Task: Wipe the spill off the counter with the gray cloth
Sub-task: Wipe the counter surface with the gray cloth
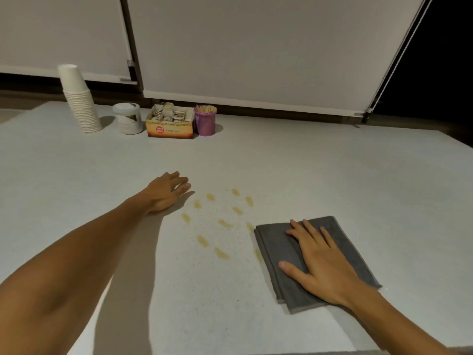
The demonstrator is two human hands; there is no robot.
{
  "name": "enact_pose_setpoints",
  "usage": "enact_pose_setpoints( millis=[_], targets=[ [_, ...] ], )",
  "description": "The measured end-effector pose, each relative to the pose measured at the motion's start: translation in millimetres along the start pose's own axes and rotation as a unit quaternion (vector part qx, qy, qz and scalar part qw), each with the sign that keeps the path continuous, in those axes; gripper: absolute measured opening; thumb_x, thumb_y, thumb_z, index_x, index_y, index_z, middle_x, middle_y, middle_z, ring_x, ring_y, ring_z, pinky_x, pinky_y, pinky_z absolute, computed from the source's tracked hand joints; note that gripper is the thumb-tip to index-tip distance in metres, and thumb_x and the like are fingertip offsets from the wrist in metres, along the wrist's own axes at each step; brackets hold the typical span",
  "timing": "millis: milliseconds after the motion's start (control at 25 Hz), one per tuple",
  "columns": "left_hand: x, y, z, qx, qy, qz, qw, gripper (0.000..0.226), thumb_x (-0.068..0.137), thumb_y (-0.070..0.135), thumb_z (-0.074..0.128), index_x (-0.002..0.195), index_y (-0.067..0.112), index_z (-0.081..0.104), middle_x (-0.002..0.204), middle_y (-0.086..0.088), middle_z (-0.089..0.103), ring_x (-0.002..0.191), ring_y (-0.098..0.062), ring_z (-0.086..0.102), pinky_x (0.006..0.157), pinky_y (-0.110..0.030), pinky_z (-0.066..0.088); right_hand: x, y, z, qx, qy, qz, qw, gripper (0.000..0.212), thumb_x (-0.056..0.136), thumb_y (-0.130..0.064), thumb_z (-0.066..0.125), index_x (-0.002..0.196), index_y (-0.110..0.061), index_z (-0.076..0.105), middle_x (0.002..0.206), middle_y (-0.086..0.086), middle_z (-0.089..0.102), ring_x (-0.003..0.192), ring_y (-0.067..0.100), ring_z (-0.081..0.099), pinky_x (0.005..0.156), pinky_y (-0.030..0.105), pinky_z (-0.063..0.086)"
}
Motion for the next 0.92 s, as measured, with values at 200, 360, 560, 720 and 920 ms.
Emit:
enact_pose_setpoints(
  millis=[200, 360, 560, 720, 920],
  targets=[
    [-52, -57, -14, 0.074, 0.049, -0.082, 0.993, 0.081, 0.085, 0.070, 0.010, 0.149, 0.024, 0.030, 0.161, -0.009, 0.022, 0.148, -0.036, 0.018, 0.118, -0.054, 0.016, -42, -41, 5, -0.003, -0.062, -0.073, 0.995, 0.093, 0.081, -0.093, 0.026, 0.158, -0.043, 0.006, 0.164, -0.020, -0.017, 0.149, 0.004, -0.025, 0.123, 0.047, -0.010],
    [-58, -67, -8, 0.080, 0.069, -0.102, 0.989, 0.082, 0.084, 0.074, 0.007, 0.152, 0.031, 0.018, 0.165, -0.006, 0.011, 0.151, -0.033, 0.007, 0.119, -0.056, 0.006, -43, -89, 24, -0.059, -0.064, -0.190, 0.978, 0.096, 0.085, -0.088, 0.036, 0.161, -0.031, 0.019, 0.169, -0.002, 0.013, 0.155, 0.027, 0.010, 0.114, 0.059, 0.010],
    [-46, -76, -19, 0.071, 0.092, -0.096, 0.989, 0.081, 0.084, 0.072, 0.010, 0.152, 0.030, 0.023, 0.164, -0.007, 0.017, 0.150, -0.033, 0.013, 0.120, -0.052, 0.010, 3, -142, 40, -0.071, -0.064, -0.257, 0.962, 0.089, 0.089, -0.085, 0.030, 0.161, -0.034, 0.014, 0.169, 0.001, 0.011, 0.155, 0.032, 0.009, 0.113, 0.062, 0.009],
    [-44, -76, -21, 0.046, 0.126, -0.096, 0.986, 0.063, 0.093, 0.053, 0.015, 0.149, 0.028, 0.030, 0.162, -0.006, 0.022, 0.149, -0.033, 0.015, 0.119, -0.050, 0.013, 74, -175, 38, -0.003, -0.063, -0.214, 0.975, 0.085, 0.090, -0.086, 0.018, 0.160, -0.041, 0.003, 0.168, -0.009, -0.011, 0.153, 0.021, -0.021, 0.118, 0.060, -0.011],
    [-44, -79, -26, 0.018, 0.166, -0.090, 0.982, 0.050, 0.098, 0.037, 0.025, 0.140, 0.018, 0.044, 0.156, -0.010, 0.035, 0.146, -0.033, 0.026, 0.118, -0.048, 0.018, 196, -202, 53, -0.010, -0.042, -0.170, 0.984, 0.084, 0.089, -0.083, 0.005, 0.160, -0.039, 0.004, 0.170, -0.006, -0.001, 0.155, 0.024, -0.009, 0.119, 0.064, -0.004]
  ],
)
Point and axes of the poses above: each hand's wrist, its own x-axis towards the middle knuckle, its own z-axis out of the palm, y = z × x, the point moved 8 cm from there along x, towards the middle knuckle
